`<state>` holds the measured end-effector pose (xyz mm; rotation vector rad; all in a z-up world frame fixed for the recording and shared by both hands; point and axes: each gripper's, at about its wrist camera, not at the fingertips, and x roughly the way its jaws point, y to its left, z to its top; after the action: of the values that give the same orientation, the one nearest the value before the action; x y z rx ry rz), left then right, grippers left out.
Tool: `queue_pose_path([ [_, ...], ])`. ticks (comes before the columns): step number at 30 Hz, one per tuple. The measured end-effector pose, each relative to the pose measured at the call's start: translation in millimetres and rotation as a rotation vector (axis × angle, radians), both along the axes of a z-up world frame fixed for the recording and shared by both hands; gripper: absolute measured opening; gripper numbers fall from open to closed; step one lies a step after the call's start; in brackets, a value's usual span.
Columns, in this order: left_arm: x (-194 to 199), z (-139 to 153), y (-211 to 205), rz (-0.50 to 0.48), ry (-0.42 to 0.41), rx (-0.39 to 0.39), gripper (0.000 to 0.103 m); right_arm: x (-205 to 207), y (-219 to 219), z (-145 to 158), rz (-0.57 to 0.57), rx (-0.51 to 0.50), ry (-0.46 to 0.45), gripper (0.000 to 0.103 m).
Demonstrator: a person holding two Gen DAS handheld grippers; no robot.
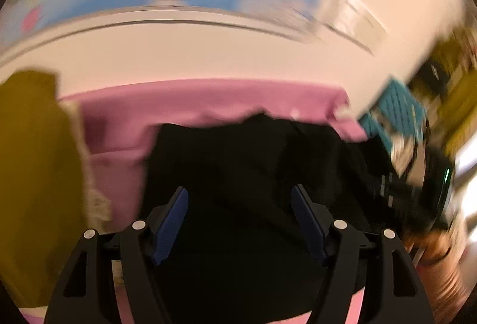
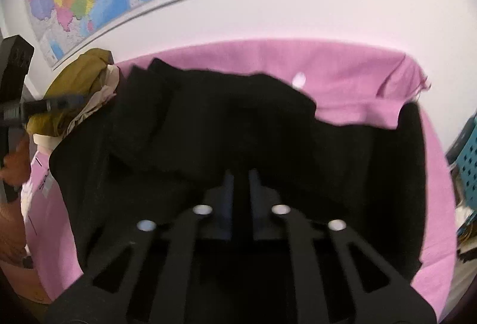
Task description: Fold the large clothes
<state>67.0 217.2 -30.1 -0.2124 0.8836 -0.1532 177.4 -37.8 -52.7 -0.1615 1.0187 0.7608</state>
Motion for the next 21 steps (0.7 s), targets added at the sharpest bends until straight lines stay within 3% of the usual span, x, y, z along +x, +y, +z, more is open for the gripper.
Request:
queue_pose_path([
  [3,11,-12,-32,-0.081,0.020,0.056,0.069,-1,-1,21,-0.019,0.037,-0.068,0.003],
  [5,23,-19,-45,-0.098,0.033,0.072,0.063,2,-2,34,-0.047,0.054,-0.128,0.003],
  [7,41,-31,-49,-0.069,0.073,0.107,0.045,9,0,29,-0.058,0.030,-0.135,0.002],
  [8,46,-36,-48,-0.050,0.095,0.114,0.040,13,2,21,-0.064,0.011,-0.120,0.003],
  [10,60,-50,-42,0.003,0.140,0.125,0.024,24,4,0,-0.090,-0.004,-0.046,0.003],
  [14,58,-56,-32,0.026,0.136,0.101,0.027,26,4,-17,-0.102,-0.018,0.014,0.013],
  [16,47,-48,-34,0.048,0.085,0.174,0.052,21,2,-11,-0.102,-0.010,-0.002,0.027],
  [17,40,-45,-36,0.061,0.056,0.204,0.054,20,-1,-5,-0.117,0.004,-0.011,0.031],
  [19,24,-34,-44,0.070,-0.017,0.251,0.056,14,-9,6,-0.131,0.044,-0.028,0.048],
  [21,12,-26,-44,0.077,-0.051,0.268,0.057,4,-16,24,-0.122,0.096,-0.074,0.049],
])
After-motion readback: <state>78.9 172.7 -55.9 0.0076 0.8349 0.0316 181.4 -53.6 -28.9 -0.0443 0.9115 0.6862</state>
